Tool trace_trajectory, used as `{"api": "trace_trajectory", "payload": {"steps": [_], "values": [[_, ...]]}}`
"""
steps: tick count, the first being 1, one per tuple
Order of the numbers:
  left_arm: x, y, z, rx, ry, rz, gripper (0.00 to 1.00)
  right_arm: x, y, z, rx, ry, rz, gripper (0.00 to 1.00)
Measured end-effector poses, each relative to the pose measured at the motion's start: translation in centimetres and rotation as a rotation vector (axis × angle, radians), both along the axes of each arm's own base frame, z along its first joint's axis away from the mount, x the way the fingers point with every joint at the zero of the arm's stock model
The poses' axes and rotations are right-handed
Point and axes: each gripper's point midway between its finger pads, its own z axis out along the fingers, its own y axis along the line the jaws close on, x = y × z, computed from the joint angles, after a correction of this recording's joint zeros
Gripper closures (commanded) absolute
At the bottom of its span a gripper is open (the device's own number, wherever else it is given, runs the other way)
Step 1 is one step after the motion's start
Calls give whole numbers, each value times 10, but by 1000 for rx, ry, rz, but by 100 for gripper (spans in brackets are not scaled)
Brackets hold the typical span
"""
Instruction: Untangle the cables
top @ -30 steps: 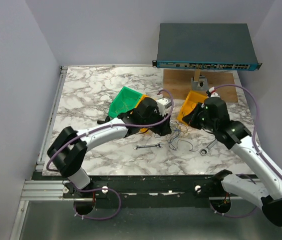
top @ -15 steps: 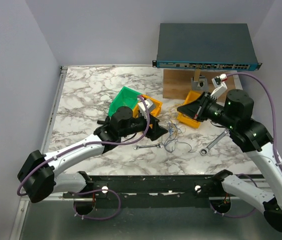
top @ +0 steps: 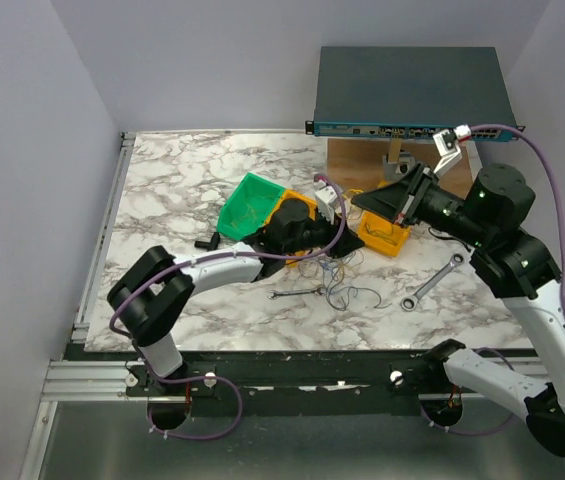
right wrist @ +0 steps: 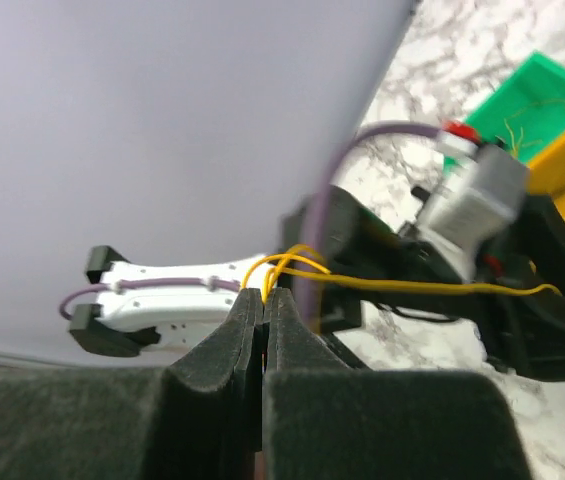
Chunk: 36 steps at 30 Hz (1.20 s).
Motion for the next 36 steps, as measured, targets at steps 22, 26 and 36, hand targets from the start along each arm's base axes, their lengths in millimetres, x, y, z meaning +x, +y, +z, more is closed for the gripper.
{"api": "trace_trajectory", "payload": {"steps": [22,26,36], "values": [[-62,45,-146,73,321,31,81,3,-44,149,97,-320,-244,99],[-73,60,-151,70,326,41,57,20,-37,139,72,-288,-252,99],[-67,77,-27,-58,71,73,17,34,-23,107,51,-235,-216,99]]}}
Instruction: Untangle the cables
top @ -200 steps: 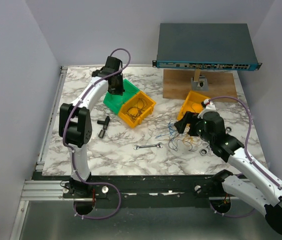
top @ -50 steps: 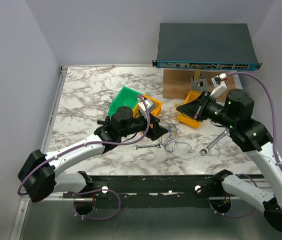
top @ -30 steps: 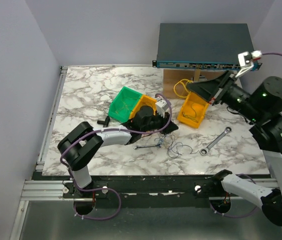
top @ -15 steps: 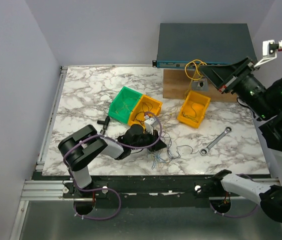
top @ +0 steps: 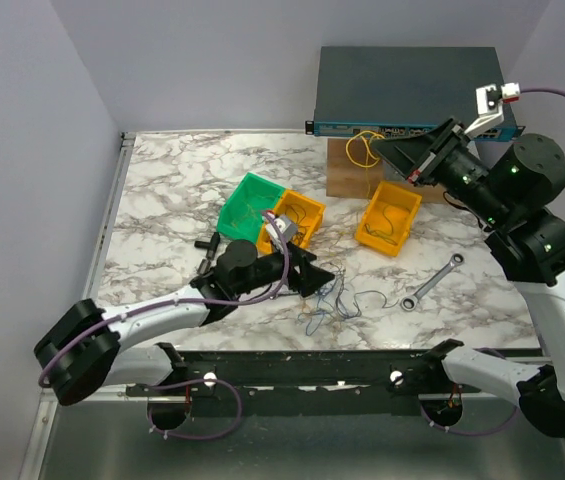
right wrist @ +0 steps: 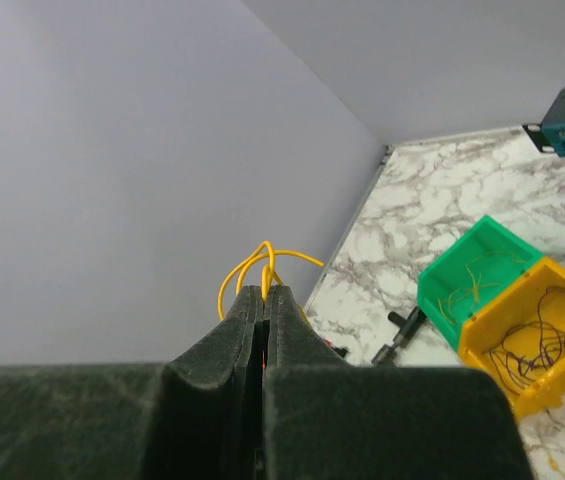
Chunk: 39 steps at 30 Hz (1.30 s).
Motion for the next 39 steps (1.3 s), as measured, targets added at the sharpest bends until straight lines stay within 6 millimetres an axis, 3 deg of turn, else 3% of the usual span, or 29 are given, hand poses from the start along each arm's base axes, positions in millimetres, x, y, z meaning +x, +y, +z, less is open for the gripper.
{"api": "trace_trajectory", "payload": {"steps": [6,9,13,17,18,20,22,23,28,31,35,36,39], "values": [[11,11,58,23,-141,55,16,9,11,-37,-21,86,33,99],[18,10,70,62,-187,64,16,9,13,-40,-18,97,41,99],[27,2,68,113,-212,58,17,3,13,-33,3,83,57,99],[46,-12,48,205,-205,62,21,-1,14,-27,22,72,69,99],[50,-16,42,224,-202,62,26,-1,14,-26,25,71,72,99],[58,-22,32,261,-192,62,56,-2,15,-26,30,73,79,99],[66,-29,22,299,-180,63,92,-3,15,-25,33,75,81,99],[69,-31,18,313,-178,66,100,-3,15,-25,35,77,82,99],[79,-26,14,357,-186,105,100,-2,14,-32,20,77,74,99],[80,-13,32,327,-206,135,100,-1,10,-61,-22,99,51,99],[87,16,66,245,-213,184,100,1,8,-126,-99,175,44,97],[89,26,75,217,-210,196,100,2,9,-145,-120,198,45,90],[95,48,96,152,-205,227,100,6,13,-203,-187,280,62,56]]}}
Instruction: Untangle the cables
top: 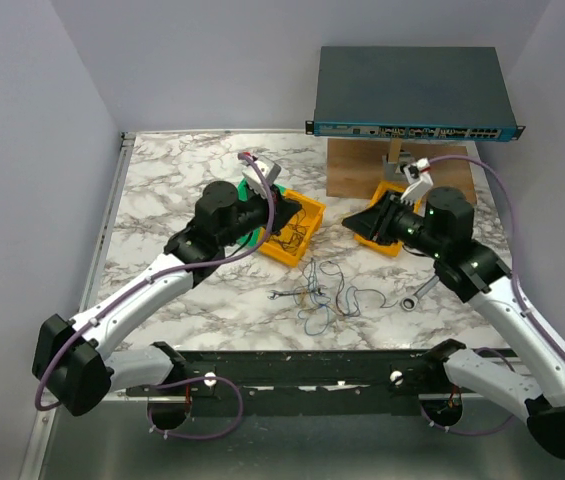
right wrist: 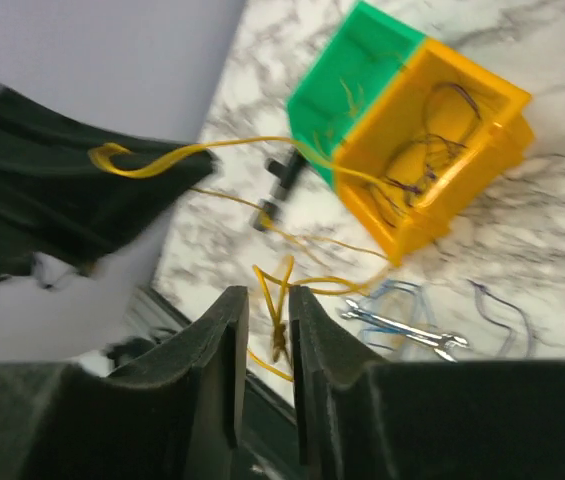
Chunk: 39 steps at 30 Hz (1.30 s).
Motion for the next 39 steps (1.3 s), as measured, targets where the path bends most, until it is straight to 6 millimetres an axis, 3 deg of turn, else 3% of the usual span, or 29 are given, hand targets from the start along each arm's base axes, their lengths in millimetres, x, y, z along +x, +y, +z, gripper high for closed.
{"api": "trace_trajectory", "payload": {"steps": [1,3,6,11,20,27,34,39], "values": [[0,5,7,-19,-2,-1,100,1,1,-18,-23,26,7,46],[-5,7,15,-35,5,-21,100,2,3,-47,-64,63,25,35],[-12,5,28,-45,25,-50,100,2,4,-74,-104,68,49,33],[-16,14,45,-56,40,-51,100,-8,2,-96,-121,18,92,30],[-26,25,77,-91,34,-51,100,-43,6,-119,-83,-93,240,5],[-30,25,83,-95,44,-65,100,-54,22,-164,-87,-17,309,3],[-33,25,91,-108,52,-71,100,-64,59,-182,-112,-21,389,4],[-35,24,90,-111,70,-78,100,-57,81,-200,-151,-30,371,7]]}}
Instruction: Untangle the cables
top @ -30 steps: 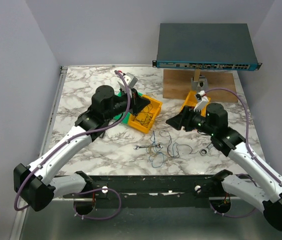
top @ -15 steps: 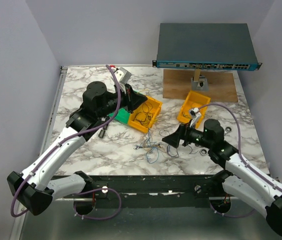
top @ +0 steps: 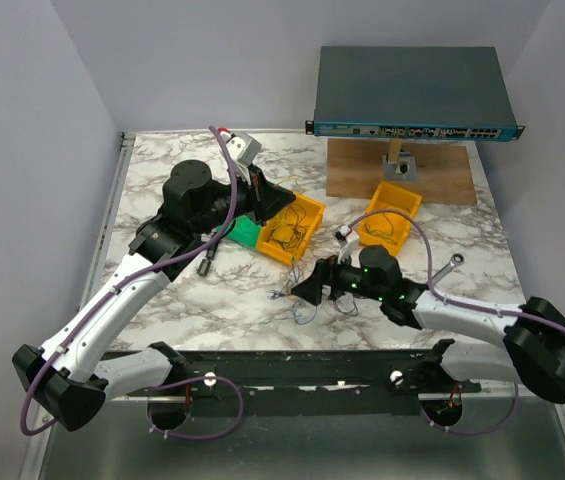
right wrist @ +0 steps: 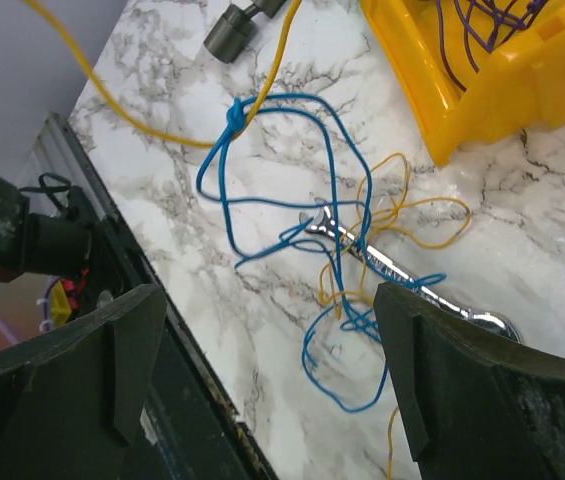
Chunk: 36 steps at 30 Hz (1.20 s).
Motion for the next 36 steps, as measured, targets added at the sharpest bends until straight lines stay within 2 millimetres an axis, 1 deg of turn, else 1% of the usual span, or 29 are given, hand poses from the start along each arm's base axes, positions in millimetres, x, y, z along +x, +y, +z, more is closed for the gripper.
{"api": "trace_trajectory", "payload": {"steps": [1,3,4,5,8,9,10,12,14,15,17,20,22,24,26,29,32,36], "values": [[-1,0,0,0,4,-2,100,3,5,-3,-8,-5,-5,9],[-1,0,-1,-2,11,-2,100,10,17,-6,-19,-17,-14,15],[-1,0,-1,-2,13,-2,100,13,23,-7,-21,-26,-19,21],[-1,0,-1,-2,15,-3,100,17,28,-7,-19,-37,-27,31],[-2,0,-1,-3,16,-2,100,27,34,-10,-27,-55,-77,81],[-2,1,0,-3,15,0,100,31,32,-11,-30,-54,-107,93],[-3,2,0,-1,16,2,100,37,29,-12,-36,-54,-151,99],[-1,9,0,14,24,35,100,48,20,-11,-39,-51,-245,99],[6,22,3,32,27,95,100,56,4,-10,-55,-45,-345,99],[10,30,6,38,26,129,100,58,-5,-9,-66,-45,-391,99],[24,57,13,47,31,229,100,61,-26,-9,-89,-34,-486,99],[41,100,19,54,33,384,100,60,-59,-17,-149,0,-619,99],[45,118,19,61,39,444,100,55,-80,-26,-190,29,-695,99],[46,129,20,72,47,482,100,49,-101,-35,-227,57,-760,99],[48,135,21,76,50,502,100,43,-117,-42,-254,78,-810,99],[50,141,25,80,58,518,100,35,-132,-47,-267,97,-844,99],[56,139,25,90,68,517,100,33,-136,-43,-255,97,-855,99],[68,137,10,115,108,516,100,32,-137,-38,-241,89,-853,99]]}}
